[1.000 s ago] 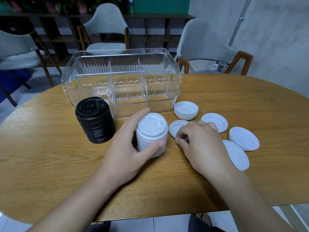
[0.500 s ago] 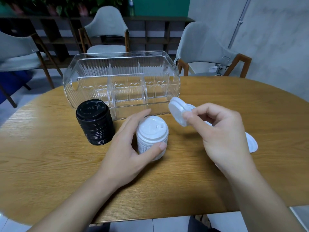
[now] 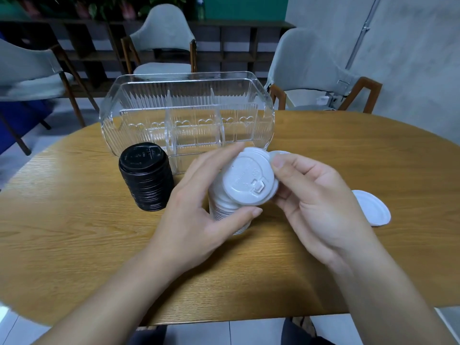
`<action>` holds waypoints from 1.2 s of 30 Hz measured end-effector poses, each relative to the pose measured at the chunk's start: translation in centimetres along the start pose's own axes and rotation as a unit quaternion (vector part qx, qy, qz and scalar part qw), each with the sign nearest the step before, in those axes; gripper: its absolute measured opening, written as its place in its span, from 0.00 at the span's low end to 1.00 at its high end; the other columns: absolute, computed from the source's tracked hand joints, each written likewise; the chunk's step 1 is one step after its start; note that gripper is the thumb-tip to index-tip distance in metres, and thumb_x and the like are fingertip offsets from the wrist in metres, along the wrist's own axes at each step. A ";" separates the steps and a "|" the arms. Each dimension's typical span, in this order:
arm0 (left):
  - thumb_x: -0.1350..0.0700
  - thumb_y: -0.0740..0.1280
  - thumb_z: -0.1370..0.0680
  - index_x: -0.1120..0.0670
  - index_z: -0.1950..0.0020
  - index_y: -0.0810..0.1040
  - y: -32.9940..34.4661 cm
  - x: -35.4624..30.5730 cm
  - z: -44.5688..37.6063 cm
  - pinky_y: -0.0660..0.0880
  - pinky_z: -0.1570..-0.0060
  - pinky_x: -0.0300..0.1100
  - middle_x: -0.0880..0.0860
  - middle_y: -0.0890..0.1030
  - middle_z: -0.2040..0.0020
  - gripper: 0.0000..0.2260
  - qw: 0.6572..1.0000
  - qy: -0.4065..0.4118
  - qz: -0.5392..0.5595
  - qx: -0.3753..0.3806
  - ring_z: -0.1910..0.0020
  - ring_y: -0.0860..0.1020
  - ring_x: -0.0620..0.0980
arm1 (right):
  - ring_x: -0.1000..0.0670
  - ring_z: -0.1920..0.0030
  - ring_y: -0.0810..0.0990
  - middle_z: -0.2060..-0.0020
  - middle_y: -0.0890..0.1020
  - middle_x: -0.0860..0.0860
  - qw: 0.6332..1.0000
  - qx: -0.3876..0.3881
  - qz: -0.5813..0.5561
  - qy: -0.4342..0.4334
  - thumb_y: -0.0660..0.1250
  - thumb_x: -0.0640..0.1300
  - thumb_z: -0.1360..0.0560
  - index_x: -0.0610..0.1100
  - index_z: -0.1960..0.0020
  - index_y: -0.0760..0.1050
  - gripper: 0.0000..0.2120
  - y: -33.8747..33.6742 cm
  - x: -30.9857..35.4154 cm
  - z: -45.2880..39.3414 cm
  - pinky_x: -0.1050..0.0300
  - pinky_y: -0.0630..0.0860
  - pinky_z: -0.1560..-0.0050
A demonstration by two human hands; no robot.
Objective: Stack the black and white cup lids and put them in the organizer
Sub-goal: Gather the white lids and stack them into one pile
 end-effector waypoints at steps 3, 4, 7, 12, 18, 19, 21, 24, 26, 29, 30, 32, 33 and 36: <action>0.45 0.83 0.26 0.53 0.20 0.76 -0.2 0.0 0.1 0.69 0.24 0.41 0.46 0.79 0.26 0.38 0.999 0.002 -0.029 -0.019 0.25 0.76 0.53 | 0.45 0.46 0.87 0.45 0.89 0.39 0.999 -0.004 0.039 -0.019 0.72 0.47 0.20 0.38 0.42 0.86 0.13 0.3 0.2 0.1 0.48 0.83 0.39; 0.43 0.83 0.27 0.53 0.20 0.77 -0.3 0.0 0.1 0.69 0.25 0.42 0.46 0.80 0.27 0.38 0.999 -0.001 -0.040 -0.025 0.26 0.77 0.53 | 0.46 0.45 0.88 0.45 0.89 0.41 0.996 -0.017 0.081 -0.044 0.74 0.48 0.20 0.40 0.40 0.86 0.14 0.3 0.4 0.2 0.49 0.83 0.38; 0.39 0.83 0.28 0.52 0.23 0.79 -0.6 0.0 0.1 0.72 0.27 0.44 0.46 0.81 0.31 0.37 0.997 -0.024 -0.062 -0.044 0.29 0.78 0.53 | 0.51 0.39 0.87 0.41 0.87 0.50 0.954 -0.031 0.255 -0.153 0.79 0.53 0.23 0.48 0.33 0.84 0.21 0.5 1.1 0.8 0.52 0.82 0.37; 0.40 0.79 0.24 0.55 0.29 0.83 -0.9 0.2 0.1 0.75 0.34 0.52 0.48 0.83 0.36 0.28 0.992 -0.009 -0.110 -0.065 0.36 0.79 0.52 | 0.51 0.28 0.80 0.32 0.83 0.60 0.905 0.030 0.380 -0.189 0.86 0.49 0.29 0.54 0.25 0.78 0.36 1.0 0.6 1.5 0.48 0.77 0.28; 0.42 0.78 0.23 0.57 0.32 0.83 -1.0 0.2 0.2 0.74 0.37 0.50 0.48 0.84 0.39 0.26 0.985 0.021 -0.145 -0.089 0.40 0.77 0.50 | 0.53 0.27 0.79 0.31 0.83 0.63 0.918 0.037 0.361 -0.160 0.87 0.49 0.31 0.58 0.24 0.77 0.38 1.4 0.0 1.2 0.48 0.76 0.26; 0.42 0.77 0.22 0.57 0.32 0.84 -0.9 0.1 0.3 0.74 0.37 0.51 0.49 0.84 0.39 0.25 0.984 0.022 -0.150 -0.094 0.40 0.78 0.51 | 0.53 0.27 0.80 0.32 0.83 0.62 0.922 0.038 0.352 -0.156 0.87 0.48 0.31 0.58 0.25 0.77 0.38 1.3 0.0 1.1 0.48 0.76 0.26; 0.42 0.77 0.22 0.57 0.31 0.84 -0.9 0.2 0.3 0.74 0.37 0.55 0.49 0.84 0.38 0.26 0.983 0.020 -0.154 -0.099 0.40 0.78 0.52 | 0.53 0.29 0.81 0.34 0.85 0.60 0.933 0.041 0.322 -0.153 0.87 0.44 0.31 0.55 0.27 0.79 0.35 1.4 -0.1 1.0 0.48 0.76 0.26; 0.42 0.81 0.23 0.55 0.26 0.81 -0.8 0.2 0.3 0.74 0.33 0.55 0.48 0.83 0.35 0.30 0.986 0.016 -0.144 -0.082 0.36 0.77 0.52 | 0.53 0.30 0.83 0.35 0.86 0.56 0.946 0.039 0.280 -0.156 0.87 0.39 0.30 0.50 0.28 0.80 0.34 1.1 -0.4 0.7 0.48 0.76 0.25; 0.36 0.82 0.26 0.53 0.21 0.77 -0.6 0.4 0.5 0.73 0.28 0.52 0.47 0.80 0.31 0.38 0.993 -0.017 -0.105 -0.050 0.30 0.77 0.50 | 0.52 0.30 0.83 0.35 0.86 0.56 0.945 0.030 0.283 -0.161 0.86 0.40 0.29 0.50 0.28 0.80 0.32 0.7 -0.7 0.3 0.46 0.76 0.25; 0.34 0.83 0.32 0.47 0.14 0.68 -0.1 1.1 0.8 0.72 0.23 0.48 0.41 0.76 0.24 0.50 0.993 -0.116 -0.020 0.006 0.22 0.74 0.46 | 0.51 0.31 0.83 0.36 0.86 0.58 0.930 0.010 0.328 -0.165 0.85 0.50 0.28 0.53 0.31 0.82 0.27 0.1 -1.3 -0.4 0.46 0.78 0.27; 0.35 0.85 0.33 0.44 0.13 0.65 0.1 1.3 1.0 0.71 0.22 0.43 0.39 0.75 0.23 0.53 0.988 -0.150 0.008 0.024 0.21 0.73 0.41 | 0.52 0.32 0.83 0.37 0.86 0.58 0.923 0.005 0.349 -0.165 0.83 0.54 0.27 0.54 0.32 0.82 0.25 0.1 -1.5 -0.5 0.46 0.78 0.28; 0.37 0.87 0.35 0.40 0.12 0.61 0.6 1.7 1.3 0.69 0.25 0.32 0.33 0.75 0.23 0.57 0.979 -0.196 0.043 0.046 0.22 0.72 0.33 | 0.54 0.32 0.82 0.37 0.85 0.60 0.907 0.005 0.387 -0.167 0.81 0.57 0.26 0.53 0.33 0.84 0.23 0.3 -1.8 -0.6 0.52 0.77 0.29; 0.37 0.87 0.36 0.40 0.12 0.60 0.8 1.9 1.5 0.68 0.26 0.30 0.32 0.75 0.24 0.57 0.975 -0.210 0.052 0.048 0.24 0.72 0.31 | 0.56 0.31 0.81 0.37 0.84 0.61 0.898 0.008 0.405 -0.170 0.81 0.56 0.24 0.52 0.33 0.84 0.22 0.4 -1.9 -0.6 0.56 0.76 0.29; 0.42 0.87 0.33 0.41 0.13 0.62 1.3 2.5 1.7 0.71 0.27 0.33 0.32 0.76 0.26 0.54 0.970 -0.232 0.058 0.047 0.26 0.74 0.31 | 0.61 0.29 0.77 0.34 0.81 0.63 0.879 0.031 0.443 -0.174 0.79 0.53 0.22 0.51 0.31 0.83 0.21 0.7 -2.3 -0.5 0.69 0.69 0.30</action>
Point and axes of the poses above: each hand's wrist, its own z-axis away from the middle knuckle, its own y-axis out of the palm, x = y × z, the point moved 2 cm from there along -z, towards the middle knuckle
